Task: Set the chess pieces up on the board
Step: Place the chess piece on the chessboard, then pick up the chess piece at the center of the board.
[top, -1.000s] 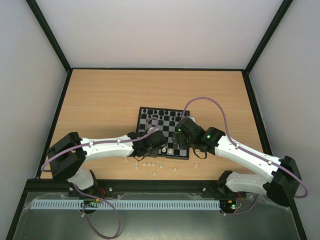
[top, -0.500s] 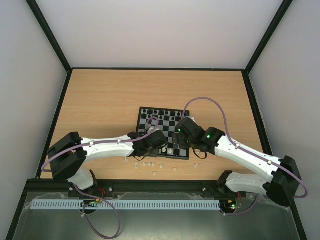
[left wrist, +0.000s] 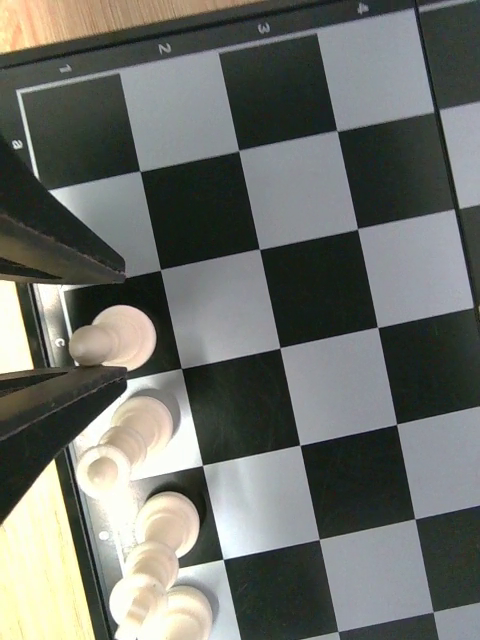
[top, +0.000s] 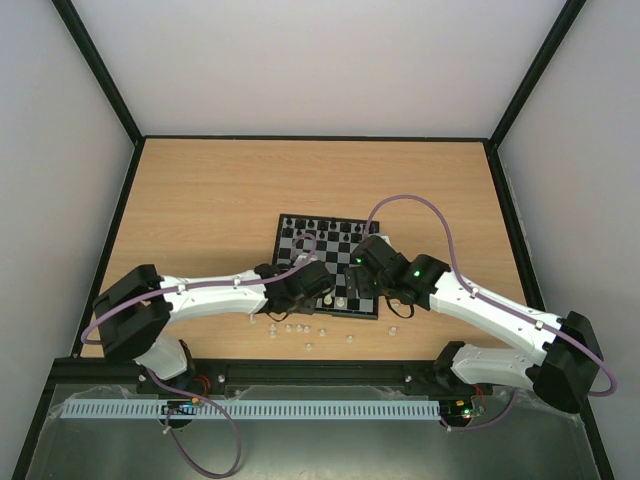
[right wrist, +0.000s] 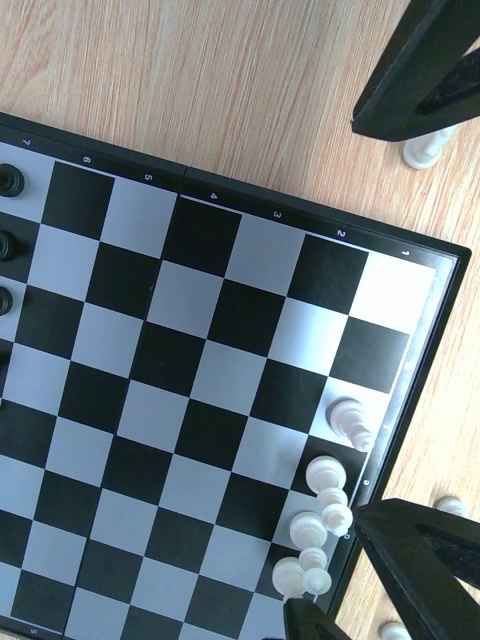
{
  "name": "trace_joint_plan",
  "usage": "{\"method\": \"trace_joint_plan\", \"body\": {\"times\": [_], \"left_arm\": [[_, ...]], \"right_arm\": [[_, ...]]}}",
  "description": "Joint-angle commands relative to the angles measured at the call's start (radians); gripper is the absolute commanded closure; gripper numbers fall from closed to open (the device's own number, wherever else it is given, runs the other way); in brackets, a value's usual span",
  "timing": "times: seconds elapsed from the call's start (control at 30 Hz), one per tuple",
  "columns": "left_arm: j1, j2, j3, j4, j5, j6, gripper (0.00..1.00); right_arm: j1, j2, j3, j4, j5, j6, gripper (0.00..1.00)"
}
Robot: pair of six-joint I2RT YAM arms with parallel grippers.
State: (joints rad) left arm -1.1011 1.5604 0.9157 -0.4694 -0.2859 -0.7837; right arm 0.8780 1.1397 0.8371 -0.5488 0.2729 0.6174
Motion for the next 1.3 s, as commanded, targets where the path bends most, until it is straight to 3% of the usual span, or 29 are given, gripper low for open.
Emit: {"method": "trace_joint_plan", "body": {"times": [0.0,0.23,0.37,0.5,0.7,0.93,1.27], "left_arm": [[-0.005,-0.068,0.034,-0.055,-0.040,-0.019,0.73],[-0.005,-0.191,0.072,-0.108,-0.095,-0.010,0.52],[-0.005,-0.266,0.053,-0.110,-0.125,-0.005,0.31],[0.005,-0.332,0.008,-0.081,-0.137,0.007,0.02],[0.057,-0.395,-0.086,0.062,-0.040,0.062,0.01],[0.105,-0.466,-0.176,0.139,0.055,0.134,0.00],[0.145,-0.526,-0.235,0.208,0.220,0.190,0.00]], "right_arm": [[-0.003,-0.011,-0.007,-0.029,0.005,0.005,0.01],[-0.004,0.007,0.017,-0.047,-0.008,0.007,0.01],[-0.004,0.011,0.026,-0.059,-0.014,0.012,0.01],[-0.004,0.025,0.040,-0.086,-0.013,0.067,0.01],[-0.004,0.099,0.052,-0.136,-0.012,0.142,0.00],[-0.004,0.089,0.022,-0.162,-0.007,0.279,0.17],[-0.004,0.036,-0.111,-0.169,0.020,0.463,0.24]]}}
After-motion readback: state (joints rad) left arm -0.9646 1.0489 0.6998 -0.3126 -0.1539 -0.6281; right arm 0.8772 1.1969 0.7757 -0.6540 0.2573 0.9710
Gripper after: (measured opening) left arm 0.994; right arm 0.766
